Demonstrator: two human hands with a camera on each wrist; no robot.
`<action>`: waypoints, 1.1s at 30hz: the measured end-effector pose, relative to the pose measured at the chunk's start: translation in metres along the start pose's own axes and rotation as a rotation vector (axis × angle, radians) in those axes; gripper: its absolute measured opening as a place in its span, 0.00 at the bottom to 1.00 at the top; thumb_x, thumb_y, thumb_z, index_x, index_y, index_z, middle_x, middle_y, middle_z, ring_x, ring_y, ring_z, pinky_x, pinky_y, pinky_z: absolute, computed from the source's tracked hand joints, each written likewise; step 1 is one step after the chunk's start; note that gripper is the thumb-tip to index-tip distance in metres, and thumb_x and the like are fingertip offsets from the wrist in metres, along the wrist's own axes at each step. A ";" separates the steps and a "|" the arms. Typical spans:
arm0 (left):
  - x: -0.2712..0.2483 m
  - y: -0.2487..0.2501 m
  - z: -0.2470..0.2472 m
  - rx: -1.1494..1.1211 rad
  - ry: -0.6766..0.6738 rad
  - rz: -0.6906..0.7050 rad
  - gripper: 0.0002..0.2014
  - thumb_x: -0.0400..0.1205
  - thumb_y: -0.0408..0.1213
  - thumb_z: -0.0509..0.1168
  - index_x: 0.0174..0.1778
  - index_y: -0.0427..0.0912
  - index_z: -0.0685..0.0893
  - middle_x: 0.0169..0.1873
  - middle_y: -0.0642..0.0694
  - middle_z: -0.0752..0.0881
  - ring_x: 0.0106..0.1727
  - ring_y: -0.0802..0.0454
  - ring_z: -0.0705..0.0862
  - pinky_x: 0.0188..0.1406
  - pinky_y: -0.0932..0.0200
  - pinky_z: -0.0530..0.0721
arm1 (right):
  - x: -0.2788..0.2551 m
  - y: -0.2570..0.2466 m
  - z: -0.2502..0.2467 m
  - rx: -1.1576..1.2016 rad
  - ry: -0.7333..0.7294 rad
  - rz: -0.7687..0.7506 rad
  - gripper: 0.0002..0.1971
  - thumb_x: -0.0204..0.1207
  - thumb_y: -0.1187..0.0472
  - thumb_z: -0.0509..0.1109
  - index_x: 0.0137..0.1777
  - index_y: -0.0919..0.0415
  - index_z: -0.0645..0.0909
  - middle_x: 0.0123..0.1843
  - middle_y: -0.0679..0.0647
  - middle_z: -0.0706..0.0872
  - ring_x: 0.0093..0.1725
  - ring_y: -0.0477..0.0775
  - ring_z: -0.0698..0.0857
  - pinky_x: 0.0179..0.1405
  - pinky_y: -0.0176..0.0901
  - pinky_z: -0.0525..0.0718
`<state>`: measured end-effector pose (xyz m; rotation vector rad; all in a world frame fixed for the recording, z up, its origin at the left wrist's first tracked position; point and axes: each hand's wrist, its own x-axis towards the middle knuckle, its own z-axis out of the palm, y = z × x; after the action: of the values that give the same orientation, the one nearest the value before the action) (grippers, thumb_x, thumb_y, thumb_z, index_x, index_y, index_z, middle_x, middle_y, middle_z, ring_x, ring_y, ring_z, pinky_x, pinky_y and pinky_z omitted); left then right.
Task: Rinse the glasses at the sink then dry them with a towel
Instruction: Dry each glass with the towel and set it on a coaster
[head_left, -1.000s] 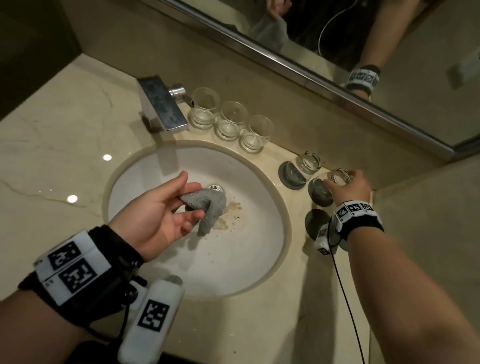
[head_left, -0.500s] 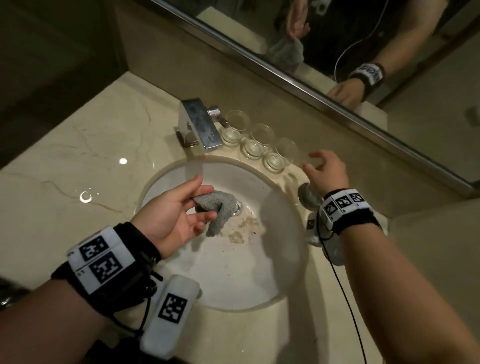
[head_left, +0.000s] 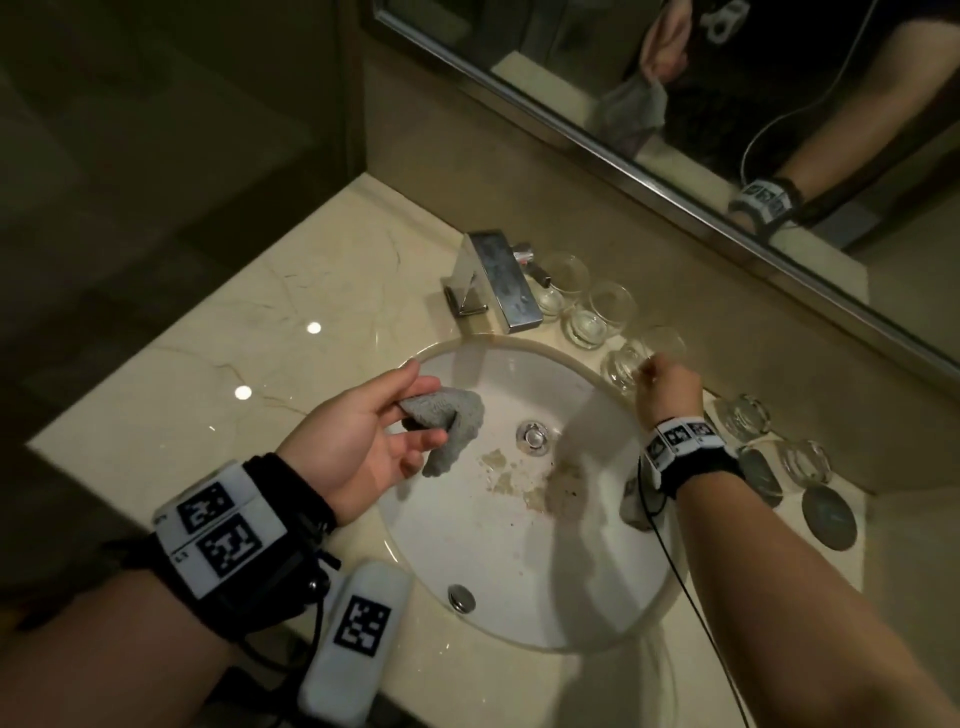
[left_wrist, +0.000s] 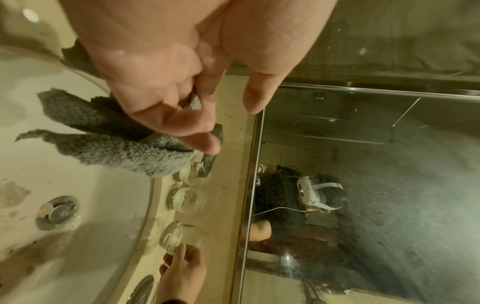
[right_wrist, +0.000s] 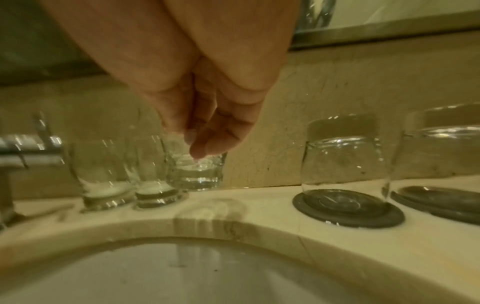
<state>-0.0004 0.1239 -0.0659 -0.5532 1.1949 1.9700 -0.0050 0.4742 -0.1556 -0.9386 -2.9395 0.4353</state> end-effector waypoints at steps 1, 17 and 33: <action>-0.002 0.002 0.000 -0.004 -0.003 0.005 0.17 0.84 0.48 0.62 0.59 0.38 0.83 0.48 0.44 0.85 0.31 0.52 0.83 0.20 0.65 0.75 | -0.012 0.001 -0.002 0.061 0.053 0.018 0.06 0.79 0.65 0.66 0.48 0.67 0.83 0.47 0.69 0.88 0.49 0.69 0.85 0.46 0.50 0.80; -0.031 0.010 0.038 0.157 -0.065 0.066 0.20 0.85 0.47 0.62 0.68 0.37 0.79 0.56 0.39 0.80 0.35 0.53 0.80 0.23 0.67 0.76 | -0.175 -0.069 -0.031 2.612 -0.271 0.525 0.06 0.80 0.63 0.63 0.43 0.62 0.78 0.34 0.54 0.83 0.27 0.48 0.79 0.28 0.39 0.83; -0.055 0.004 0.060 0.356 -0.268 0.083 0.35 0.72 0.65 0.62 0.59 0.36 0.85 0.53 0.37 0.89 0.52 0.43 0.88 0.46 0.57 0.88 | -0.214 -0.097 -0.069 1.785 -0.177 -0.105 0.06 0.80 0.65 0.63 0.42 0.64 0.77 0.37 0.58 0.82 0.28 0.49 0.78 0.32 0.41 0.80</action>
<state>0.0316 0.1549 0.0021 -0.0569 1.3692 1.7734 0.1231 0.2942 -0.0502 -0.3507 -1.3990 2.3868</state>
